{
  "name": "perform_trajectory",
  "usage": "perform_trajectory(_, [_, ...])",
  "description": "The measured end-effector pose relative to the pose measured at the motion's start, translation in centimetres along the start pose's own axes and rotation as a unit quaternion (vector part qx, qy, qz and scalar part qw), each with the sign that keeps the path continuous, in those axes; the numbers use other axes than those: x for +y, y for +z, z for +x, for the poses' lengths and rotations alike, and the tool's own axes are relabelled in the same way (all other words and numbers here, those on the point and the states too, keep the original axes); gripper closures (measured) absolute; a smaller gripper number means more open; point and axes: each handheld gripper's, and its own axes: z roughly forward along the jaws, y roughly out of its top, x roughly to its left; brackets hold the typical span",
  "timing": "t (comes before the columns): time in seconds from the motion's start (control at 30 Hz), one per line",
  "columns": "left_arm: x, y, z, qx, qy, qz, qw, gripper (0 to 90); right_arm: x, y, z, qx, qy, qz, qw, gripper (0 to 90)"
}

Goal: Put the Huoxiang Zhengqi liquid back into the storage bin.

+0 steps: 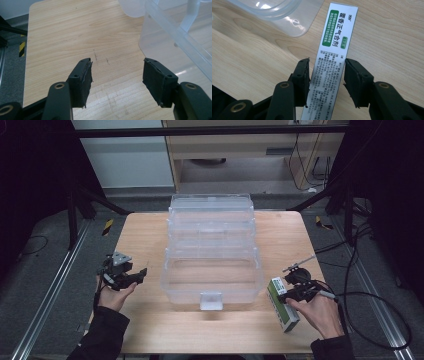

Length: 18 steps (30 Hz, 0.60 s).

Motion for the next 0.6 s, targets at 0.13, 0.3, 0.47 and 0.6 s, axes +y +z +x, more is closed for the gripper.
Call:
perform_trajectory(0.13, [0.00,0.01,-0.01,0.000,0.000,0.000,1.0000,39.4,0.07,0.15,0.03,-0.004,-0.002,0.004,1.0000,56.8])
perform_trajectory(0.3, [-0.02,0.04,-0.02,0.000,0.000,0.002,1.0000,39.4,0.15,0.11,-0.12,-0.004,-0.001,0.007,1.0000,58.9])
perform_trajectory(0.47, [-0.03,0.09,-0.05,0.000,0.001,0.003,1.0000,39.4,0.09,-0.04,-0.32,-0.014,-0.005,0.009,0.9998,62.1])
perform_trajectory(0.6, [-0.04,0.10,-0.07,0.000,0.001,0.004,1.0000,39.4,0.11,0.02,-0.25,-0.017,-0.012,0.015,0.9997,61.3])
